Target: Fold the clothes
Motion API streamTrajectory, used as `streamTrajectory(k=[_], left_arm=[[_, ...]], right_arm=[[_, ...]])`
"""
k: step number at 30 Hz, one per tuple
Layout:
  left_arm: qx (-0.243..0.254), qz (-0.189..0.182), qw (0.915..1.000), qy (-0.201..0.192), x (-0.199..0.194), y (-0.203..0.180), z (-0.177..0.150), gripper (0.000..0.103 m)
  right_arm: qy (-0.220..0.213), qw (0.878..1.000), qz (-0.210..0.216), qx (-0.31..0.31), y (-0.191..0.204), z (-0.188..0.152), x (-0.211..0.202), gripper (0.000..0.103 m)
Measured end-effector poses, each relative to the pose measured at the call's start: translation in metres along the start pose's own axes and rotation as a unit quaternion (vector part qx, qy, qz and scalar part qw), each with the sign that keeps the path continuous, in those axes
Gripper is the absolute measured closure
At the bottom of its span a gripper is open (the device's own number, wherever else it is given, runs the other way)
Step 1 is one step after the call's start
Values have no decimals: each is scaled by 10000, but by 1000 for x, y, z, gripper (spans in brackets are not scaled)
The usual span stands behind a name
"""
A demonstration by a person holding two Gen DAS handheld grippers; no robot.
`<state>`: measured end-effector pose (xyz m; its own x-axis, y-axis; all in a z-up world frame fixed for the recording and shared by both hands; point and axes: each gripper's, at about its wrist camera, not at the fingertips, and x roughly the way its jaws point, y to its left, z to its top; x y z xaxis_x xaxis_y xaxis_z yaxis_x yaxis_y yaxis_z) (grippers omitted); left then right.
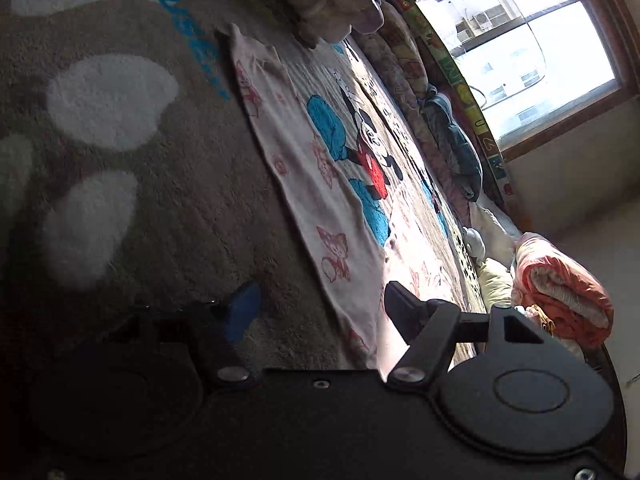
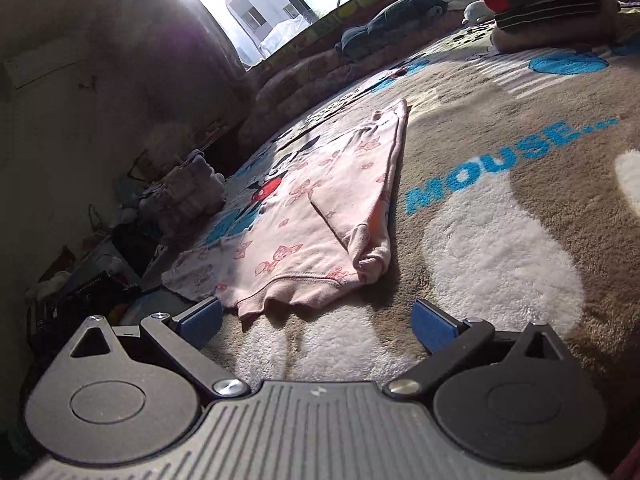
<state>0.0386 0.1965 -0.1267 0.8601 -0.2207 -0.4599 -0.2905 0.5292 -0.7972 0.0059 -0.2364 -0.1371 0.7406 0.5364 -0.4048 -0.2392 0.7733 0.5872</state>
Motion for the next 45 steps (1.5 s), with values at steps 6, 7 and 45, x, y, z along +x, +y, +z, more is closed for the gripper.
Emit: streamTrajectory(k=[6, 7, 45], left_arm=[[-401, -18, 9982, -444, 13, 24, 55, 46], [-357, 47, 9980, -524, 16, 25, 65, 47], [-793, -214, 9956, -448, -15, 85, 164, 31]], right_arm=[[244, 9989, -106, -390, 22, 1, 8, 3], [287, 9982, -91, -509, 29, 3, 11, 3], [1311, 7388, -595, -6583, 352, -51, 356, 63]])
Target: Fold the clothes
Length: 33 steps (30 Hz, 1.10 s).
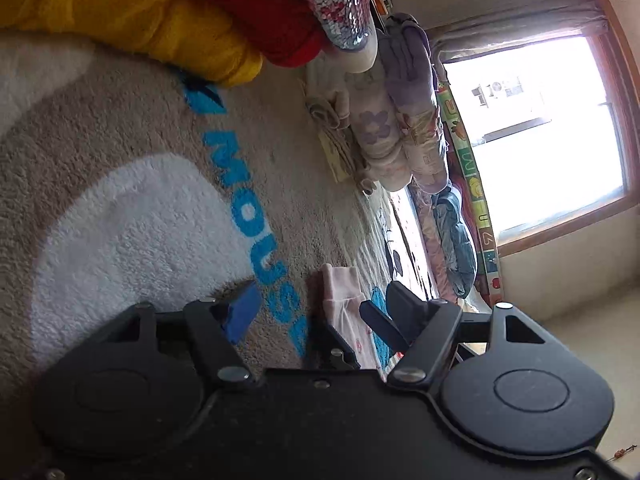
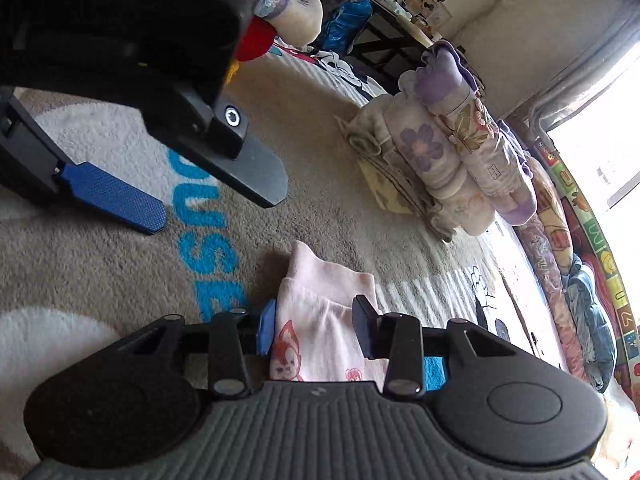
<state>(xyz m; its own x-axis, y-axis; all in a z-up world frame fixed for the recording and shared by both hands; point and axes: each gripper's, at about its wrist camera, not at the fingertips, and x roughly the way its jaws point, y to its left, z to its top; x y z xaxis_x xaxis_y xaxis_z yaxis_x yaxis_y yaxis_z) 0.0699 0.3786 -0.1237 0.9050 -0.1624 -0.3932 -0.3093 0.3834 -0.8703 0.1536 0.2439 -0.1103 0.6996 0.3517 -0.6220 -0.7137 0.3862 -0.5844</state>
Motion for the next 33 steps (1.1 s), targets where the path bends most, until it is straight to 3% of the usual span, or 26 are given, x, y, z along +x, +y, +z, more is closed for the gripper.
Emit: streamTrajectory(k=[5, 7, 8, 12, 16, 20, 26, 29, 33], left_arm=[[62, 41, 10000, -14, 1, -2, 0, 31], [39, 26, 10000, -23, 1, -2, 0, 31], [34, 25, 10000, -27, 0, -1, 0, 31], [69, 53, 9999, -53, -1, -2, -1, 31], [166, 137, 9997, -97, 0, -7, -4, 31], [326, 185, 9992, -133, 2, -15, -9, 30], [696, -12, 9976, 26, 10, -34, -24, 28], [1072, -254, 9936, 252, 18, -52, -38, 28], [1705, -592, 9818, 591, 26, -79, -65, 28]], right_arm=[[57, 9999, -18, 124, -5, 5, 8, 65], [72, 9993, 92, 360, -13, 4, 8, 79], [80, 9987, 149, 482, -17, 4, 9, 92], [-237, 9911, 307, 1276, -43, -3, -8, 94], [-601, 9616, 518, 2628, -85, -23, -33, 94], [-1080, 9062, 590, 4045, -140, -62, -68, 94], [-1723, 8483, 493, 4983, -202, -121, -127, 94], [-1841, 8266, 468, 5298, -223, -150, -146, 94], [-1872, 8161, 340, 5456, -240, -178, -164, 94]])
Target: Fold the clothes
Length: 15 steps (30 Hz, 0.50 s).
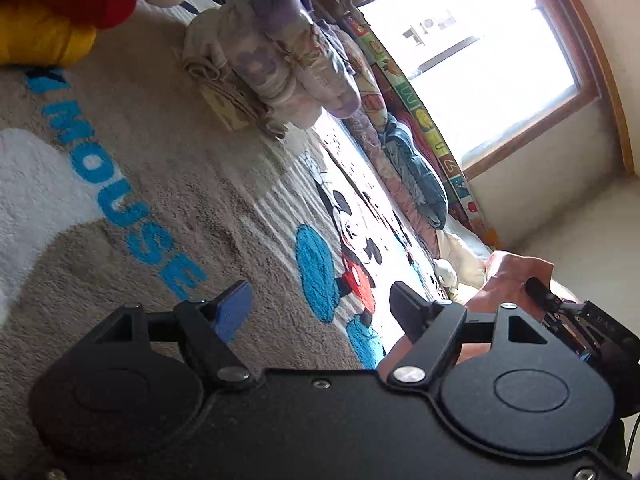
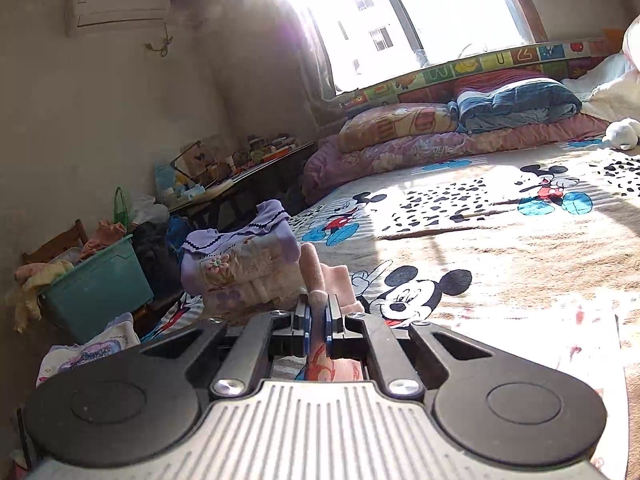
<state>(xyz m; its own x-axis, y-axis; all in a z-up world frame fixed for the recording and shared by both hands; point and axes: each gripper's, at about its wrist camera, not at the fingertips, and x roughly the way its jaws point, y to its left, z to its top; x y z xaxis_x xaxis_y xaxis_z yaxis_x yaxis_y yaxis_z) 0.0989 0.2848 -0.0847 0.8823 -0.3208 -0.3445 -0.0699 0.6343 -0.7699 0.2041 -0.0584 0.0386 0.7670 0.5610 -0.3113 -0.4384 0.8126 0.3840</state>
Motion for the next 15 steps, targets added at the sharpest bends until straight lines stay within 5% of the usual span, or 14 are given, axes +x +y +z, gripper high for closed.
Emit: streamTrajectory(k=[5, 11, 13, 15], left_arm=[[787, -417, 9948, 489, 15, -40, -31, 26], [1592, -369, 9818, 969, 33, -74, -89, 23], [2065, -270, 9721, 1080, 39, -87, -113, 23], [2853, -36, 9523, 1084, 45, -105, -138, 23]], right_arm=[[-156, 9997, -157, 111, -29, 9, -25, 94], [-330, 9984, -279, 353, -56, 14, -50, 94], [-378, 9979, -276, 448, -64, 15, -57, 94], [-414, 9975, -294, 487, -71, 15, -65, 94]])
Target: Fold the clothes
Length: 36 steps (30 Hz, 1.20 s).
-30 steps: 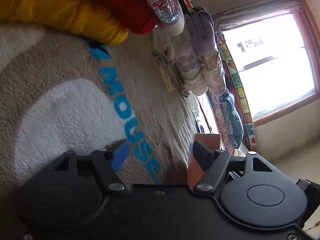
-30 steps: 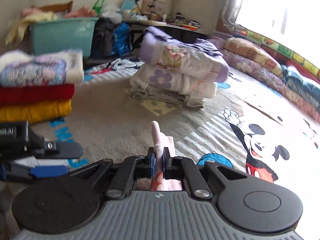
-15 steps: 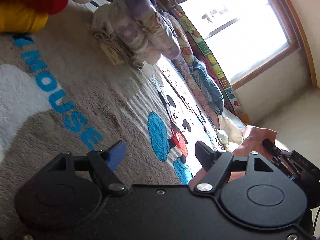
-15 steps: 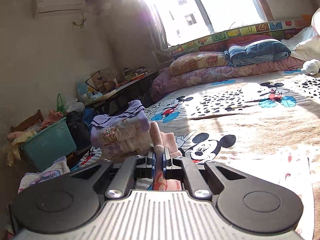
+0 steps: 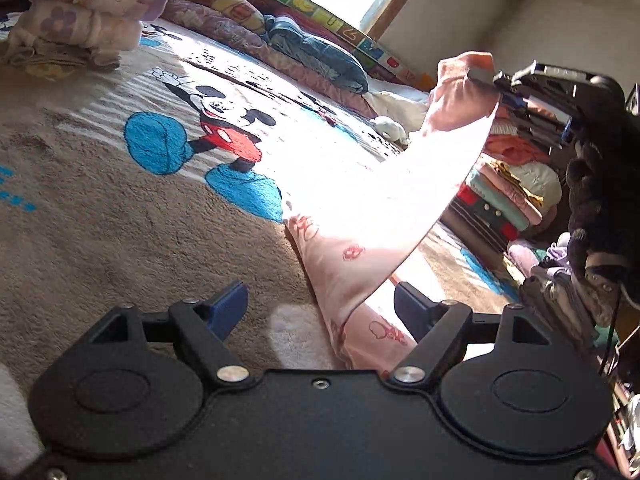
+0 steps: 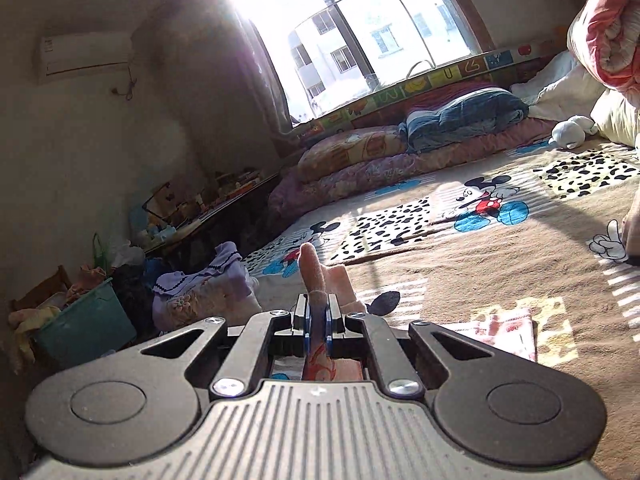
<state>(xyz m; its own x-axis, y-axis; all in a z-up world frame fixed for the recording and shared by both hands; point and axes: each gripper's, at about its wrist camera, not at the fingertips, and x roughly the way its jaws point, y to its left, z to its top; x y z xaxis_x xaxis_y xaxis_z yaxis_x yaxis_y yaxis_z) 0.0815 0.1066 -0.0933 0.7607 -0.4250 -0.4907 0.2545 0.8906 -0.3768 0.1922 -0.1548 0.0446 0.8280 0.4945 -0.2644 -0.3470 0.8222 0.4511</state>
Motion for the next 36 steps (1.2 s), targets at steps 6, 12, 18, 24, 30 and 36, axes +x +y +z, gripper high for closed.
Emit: streamTrajectory(k=[6, 12, 18, 24, 30, 36], left_arm=[[1012, 575, 9932, 17, 23, -39, -19, 42], [1798, 911, 9795, 58, 35, -58, -32, 71], [2676, 1020, 9581, 95, 45, -83, -46, 88], [3126, 990, 9445, 184, 51, -92, -53, 89], [3335, 991, 9371, 285, 54, -94, -56, 89], [3353, 979, 9365, 311, 55, -95, -57, 89]], right_arm=[[-114, 9999, -25, -26, -12, 5, -17, 94], [-194, 9998, -44, 17, -26, 11, -31, 94], [-165, 9998, -103, -4, -42, 12, -42, 94], [-164, 9996, -216, 61, -61, 8, -57, 94], [-238, 9985, -391, 314, -87, -12, -79, 94], [-371, 9944, -572, 805, -120, -37, -102, 94]])
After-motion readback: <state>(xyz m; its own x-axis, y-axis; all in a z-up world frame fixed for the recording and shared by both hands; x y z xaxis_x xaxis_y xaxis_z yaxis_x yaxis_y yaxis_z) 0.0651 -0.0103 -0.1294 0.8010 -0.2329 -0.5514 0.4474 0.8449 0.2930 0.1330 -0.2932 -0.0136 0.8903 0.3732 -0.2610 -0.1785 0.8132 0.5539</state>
